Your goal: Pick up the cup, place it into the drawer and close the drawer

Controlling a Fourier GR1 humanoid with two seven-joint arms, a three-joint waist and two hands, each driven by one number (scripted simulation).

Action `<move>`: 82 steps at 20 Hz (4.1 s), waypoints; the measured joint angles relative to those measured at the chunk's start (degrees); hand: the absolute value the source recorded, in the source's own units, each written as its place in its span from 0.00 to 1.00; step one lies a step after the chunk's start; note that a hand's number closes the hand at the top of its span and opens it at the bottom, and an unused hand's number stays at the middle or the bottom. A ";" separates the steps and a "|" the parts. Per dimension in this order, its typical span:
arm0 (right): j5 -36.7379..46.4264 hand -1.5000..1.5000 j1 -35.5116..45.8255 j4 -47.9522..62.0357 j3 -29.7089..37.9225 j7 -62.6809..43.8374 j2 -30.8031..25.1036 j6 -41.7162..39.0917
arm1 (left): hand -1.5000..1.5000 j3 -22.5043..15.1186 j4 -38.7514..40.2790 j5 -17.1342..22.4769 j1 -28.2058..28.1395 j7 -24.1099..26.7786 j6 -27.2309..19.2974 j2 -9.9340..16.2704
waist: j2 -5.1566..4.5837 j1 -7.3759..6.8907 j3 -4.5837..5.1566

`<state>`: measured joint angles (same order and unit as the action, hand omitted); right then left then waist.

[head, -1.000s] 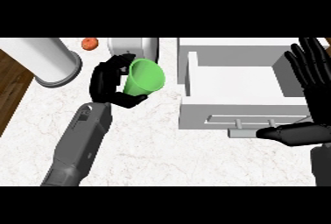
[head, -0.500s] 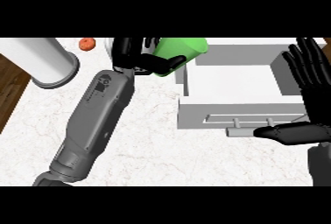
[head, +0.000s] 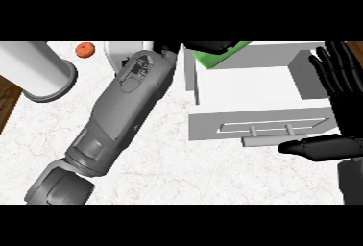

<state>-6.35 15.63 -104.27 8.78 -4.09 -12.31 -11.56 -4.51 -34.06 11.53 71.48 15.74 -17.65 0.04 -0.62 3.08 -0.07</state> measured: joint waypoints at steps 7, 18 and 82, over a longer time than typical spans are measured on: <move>-1.08 0.00 2.15 0.57 -0.26 -0.41 -0.27 -0.85 | 1.00 -5.31 11.44 2.46 5.16 -2.34 -1.07 -0.04 | -0.68 2.41 -0.04; -1.68 0.00 6.70 2.47 -2.38 -0.42 0.26 -2.11 | 0.00 -14.05 16.40 6.61 3.15 -2.88 2.91 -0.04 | -2.00 7.23 -0.04; 27.03 1.00 28.27 71.79 -12.07 28.89 -8.15 -8.25 | 0.00 -10.00 -8.23 27.47 -22.20 12.10 16.42 11.49 | -1.09 -12.78 -0.73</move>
<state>20.68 43.90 -32.48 -3.29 24.80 -20.46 -19.81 -14.51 -42.29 39.00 49.28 27.84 -1.24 11.53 -1.71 -9.69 -0.80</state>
